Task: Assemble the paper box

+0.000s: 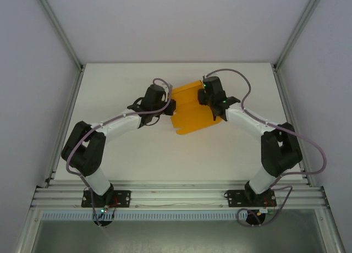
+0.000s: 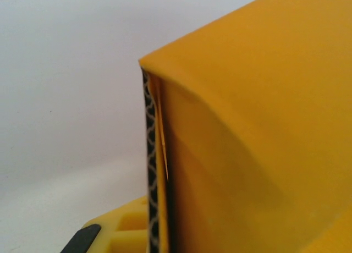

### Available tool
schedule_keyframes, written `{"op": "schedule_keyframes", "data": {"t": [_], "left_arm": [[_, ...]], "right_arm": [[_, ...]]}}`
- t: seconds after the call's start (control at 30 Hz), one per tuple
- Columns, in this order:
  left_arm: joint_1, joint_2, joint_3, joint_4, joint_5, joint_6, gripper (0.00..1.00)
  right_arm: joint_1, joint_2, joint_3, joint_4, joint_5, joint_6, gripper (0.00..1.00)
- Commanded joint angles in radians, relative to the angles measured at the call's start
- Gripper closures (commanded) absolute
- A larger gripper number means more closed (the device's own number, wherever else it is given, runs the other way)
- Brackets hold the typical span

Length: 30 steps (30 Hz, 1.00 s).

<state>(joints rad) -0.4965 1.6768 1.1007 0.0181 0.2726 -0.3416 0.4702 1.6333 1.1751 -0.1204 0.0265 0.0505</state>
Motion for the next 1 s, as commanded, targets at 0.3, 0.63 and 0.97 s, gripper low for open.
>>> {"op": "schedule_keyframes", "data": {"t": [0.3,0.63,0.97], "left_arm": [[0.013,-0.057,0.036,-0.038,0.052,0.019,1.00],[0.009,-0.055,0.040,-0.030,0.063,0.015,1.00],[0.007,-0.066,0.024,-0.018,0.062,0.007,1.00]], "right_arm": [[-0.058,0.018,0.020,0.021,-0.096,-0.023,0.57],[-0.074,0.040,0.048,0.004,-0.164,0.059,0.57],[-0.092,0.016,0.055,0.013,-0.192,0.247,0.66]]}}
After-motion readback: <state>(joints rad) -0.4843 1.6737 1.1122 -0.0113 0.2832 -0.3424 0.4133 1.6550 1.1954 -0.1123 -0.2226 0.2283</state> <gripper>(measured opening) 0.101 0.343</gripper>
